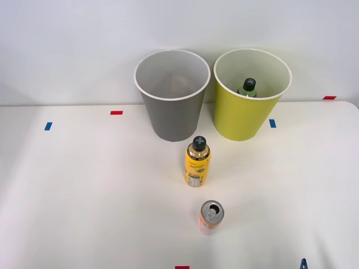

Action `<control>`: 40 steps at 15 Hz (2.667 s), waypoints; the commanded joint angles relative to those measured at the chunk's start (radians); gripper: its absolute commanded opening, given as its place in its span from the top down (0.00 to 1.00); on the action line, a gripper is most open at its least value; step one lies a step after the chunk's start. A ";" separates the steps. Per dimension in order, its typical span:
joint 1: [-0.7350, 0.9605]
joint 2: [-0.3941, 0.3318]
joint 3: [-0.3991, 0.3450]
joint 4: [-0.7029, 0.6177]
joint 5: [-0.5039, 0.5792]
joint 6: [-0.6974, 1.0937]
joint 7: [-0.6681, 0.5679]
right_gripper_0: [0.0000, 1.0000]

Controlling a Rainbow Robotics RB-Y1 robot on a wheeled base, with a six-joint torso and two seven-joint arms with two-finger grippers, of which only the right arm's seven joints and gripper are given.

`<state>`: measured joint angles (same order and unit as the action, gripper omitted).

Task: Put cans in the gray bin, plastic bottles in the light green bin

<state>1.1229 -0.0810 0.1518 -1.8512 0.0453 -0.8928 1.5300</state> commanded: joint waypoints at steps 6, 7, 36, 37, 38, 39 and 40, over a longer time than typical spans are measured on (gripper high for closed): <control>0.020 -0.014 0.086 0.041 0.011 -0.001 0.022 0.00; 0.020 -0.014 0.089 0.047 0.013 0.000 0.022 0.00; 0.020 -0.014 0.098 0.052 0.018 -0.001 0.024 0.00; 0.020 -0.014 0.098 0.052 0.018 -0.001 0.024 0.00; 0.020 -0.014 0.098 0.052 0.018 -0.001 0.024 0.00; 0.020 -0.014 0.098 0.052 0.018 -0.001 0.024 0.00; 0.020 -0.014 0.098 0.052 0.018 -0.001 0.024 0.00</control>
<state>1.1428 -0.0951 0.2500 -1.7994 0.0629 -0.8944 1.5539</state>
